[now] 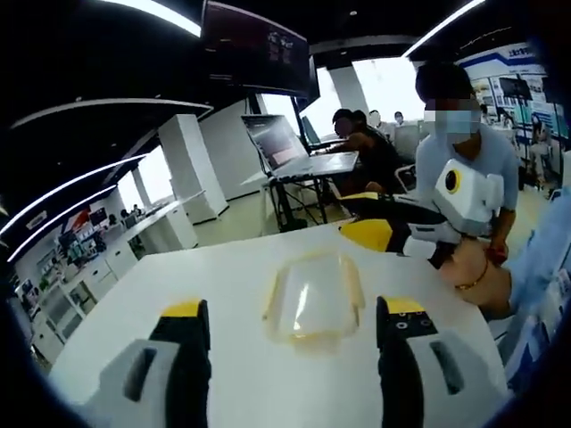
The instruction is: Snap each plastic latch of the storage box into its locked position after aligning the lid with the box until every specified latch is closed and the lid sits flush.
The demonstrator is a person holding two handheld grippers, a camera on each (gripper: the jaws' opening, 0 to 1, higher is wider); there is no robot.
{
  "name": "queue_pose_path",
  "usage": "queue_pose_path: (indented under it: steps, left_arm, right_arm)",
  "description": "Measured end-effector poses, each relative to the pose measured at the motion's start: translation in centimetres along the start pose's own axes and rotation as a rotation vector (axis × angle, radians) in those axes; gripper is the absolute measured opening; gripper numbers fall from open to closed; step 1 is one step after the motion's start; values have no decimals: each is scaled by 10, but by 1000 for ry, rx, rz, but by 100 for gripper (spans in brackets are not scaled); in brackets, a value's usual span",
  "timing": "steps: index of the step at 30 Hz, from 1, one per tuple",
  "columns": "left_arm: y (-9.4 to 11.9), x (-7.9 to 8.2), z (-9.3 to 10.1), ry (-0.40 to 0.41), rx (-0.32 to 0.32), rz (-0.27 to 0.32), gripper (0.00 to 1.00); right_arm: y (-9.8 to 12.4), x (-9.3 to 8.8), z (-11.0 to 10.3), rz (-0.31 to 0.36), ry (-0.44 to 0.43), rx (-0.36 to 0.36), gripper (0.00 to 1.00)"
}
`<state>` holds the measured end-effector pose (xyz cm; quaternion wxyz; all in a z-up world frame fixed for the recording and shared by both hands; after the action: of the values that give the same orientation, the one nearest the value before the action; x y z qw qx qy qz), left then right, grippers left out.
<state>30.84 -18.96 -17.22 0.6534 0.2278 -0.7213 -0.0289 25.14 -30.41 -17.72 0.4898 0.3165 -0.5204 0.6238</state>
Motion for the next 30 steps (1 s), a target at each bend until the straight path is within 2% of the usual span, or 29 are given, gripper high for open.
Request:
queue_pose_path:
  steps: [6, 13, 16, 18, 24, 30]
  left_arm:
    - [-25, -11, 2, -18, -32, -75, 75]
    - [-54, -26, -2, -9, -55, -152, 68]
    - [-62, -30, -3, -13, -71, -174, 55]
    - [-67, -34, -4, -14, -90, -190, 41]
    - [-81, -42, -8, -5, -117, -233, 25]
    - [-86, -57, -1, -15, -179, -353, 5]
  right_arm:
    - [0, 0, 0, 2, -6, -6, 32]
    - [1, 0, -1, 1, -6, -8, 32]
    - [0, -1, -1, -1, -7, -6, 32]
    - [0, -1, -2, -2, -7, -2, 32]
    - [-1, -2, -4, -4, -8, 4, 32]
    - [-2, -1, -5, -3, -9, 8, 32]
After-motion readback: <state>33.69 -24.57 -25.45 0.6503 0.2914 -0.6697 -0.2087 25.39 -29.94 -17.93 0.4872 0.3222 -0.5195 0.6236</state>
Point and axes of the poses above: the point that each gripper's makers call its tool centre point, and the gripper's own axes: y roughly backward along the fingers, z roughly to its right, x roughly out of its top, the point moved 2 cm from there along y, roughly backward along the fingers, and after that the axes turned 8 degrees about y, right-handed, at the moved point
